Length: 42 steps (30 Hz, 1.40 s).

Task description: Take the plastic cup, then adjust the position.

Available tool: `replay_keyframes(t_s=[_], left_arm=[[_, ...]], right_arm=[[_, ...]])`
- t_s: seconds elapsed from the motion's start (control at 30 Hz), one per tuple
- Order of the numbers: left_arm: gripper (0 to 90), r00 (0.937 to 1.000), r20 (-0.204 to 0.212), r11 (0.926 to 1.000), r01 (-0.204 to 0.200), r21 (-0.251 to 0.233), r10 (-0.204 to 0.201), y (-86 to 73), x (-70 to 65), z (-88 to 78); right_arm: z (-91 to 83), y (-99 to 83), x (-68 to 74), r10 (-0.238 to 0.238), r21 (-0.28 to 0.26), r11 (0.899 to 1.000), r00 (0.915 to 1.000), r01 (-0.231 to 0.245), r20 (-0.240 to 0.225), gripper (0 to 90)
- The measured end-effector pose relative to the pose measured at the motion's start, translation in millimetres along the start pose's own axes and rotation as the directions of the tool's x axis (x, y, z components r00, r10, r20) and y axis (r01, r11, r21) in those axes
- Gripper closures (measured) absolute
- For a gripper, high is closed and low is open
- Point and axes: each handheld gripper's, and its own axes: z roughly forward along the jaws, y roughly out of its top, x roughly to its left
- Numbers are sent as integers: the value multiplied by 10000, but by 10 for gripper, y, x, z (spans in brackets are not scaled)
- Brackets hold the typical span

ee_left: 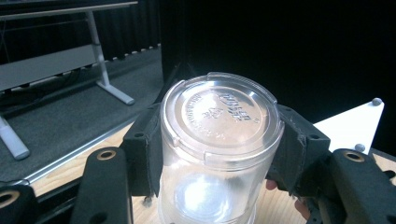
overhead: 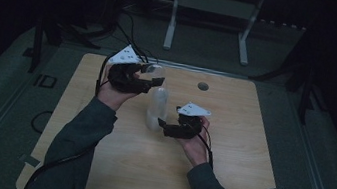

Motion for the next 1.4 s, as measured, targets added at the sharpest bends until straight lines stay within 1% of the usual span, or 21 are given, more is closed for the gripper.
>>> replay_keyframes(t_s=[0.2, 0.27, 0.33, 0.47, 0.6, 0.67, 0.73, 0.9, 1.03, 1.07, 1.23, 1.3, 1.4], left_arm=[[410, 10000, -5, 10000, -39, -36, 39, -12, -3, -80], [410, 10000, -27, 9999, -13, -138, 13, -25, 3, -131], [410, 10000, -24, 9998, 14, -183, -14, -29, 6, -146], [410, 10000, -11, 9996, 77, -285, -77, -42, 16, -206], [410, 9999, -90, 9994, 43, -339, -46, -59, 14, -274], [410, 9999, -90, 9994, 43, -339, -46, -59, 14, -274], [410, 9999, -98, 9993, 40, -368, -43, -75, 13, -315], [410, 9999, -125, 9994, -43, -353, 38, -93, -5, -362], [410, 9999, -136, 9994, -76, -346, 71, -101, -9, -379], [409, 9998, -153, 9994, -125, -321, 120, -117, -13, -413], [410, 9998, -176, 9994, -133, -320, 128, -131, -18, -440], [410, 9996, -197, 9994, -200, -281, 194, -148, -25, -465], [409, 9995, -204, 9993, -246, -264, 240, -162, -34, -484]], right_arm=[[-38, -11, 8, -15, -8, 10000, 10000, 15, -29, 150], [-52, -13, 11, -15, 31, 10000, 10000, 15, -60, 150], [-57, -13, 12, -19, 32, 10000, 10000, 19, -88, 150], [-85, -17, 17, -140, 60, 9999, 9998, 141, -117, 158], [-111, -13, 14, -244, 79, 9997, 9996, 245, -114, 159], [-120, -11, 14, -250, 79, 9997, 9996, 251, -127, 159], [-148, -8, 13, -270, 50, 9996, 9996, 271, -128, 178], [-180, -9, -1, -374, 73, 9993, 9992, 375, -130, 178], [-199, -10, -10, -283, 44, 9996, 9995, 284, -163, 178], [-214, -7, -7, -372, 65, 9993, 9992, 373, -153, 179], [-237, 1, -8, -449, 61, 9990, 9988, 450, -172, 180], [-248, 4, -5, -479, 49, 9988, 9986, 480, -227, 200], [-257, 8, 4, -523, 19, 9986, 9983, 524, -260, 201]])
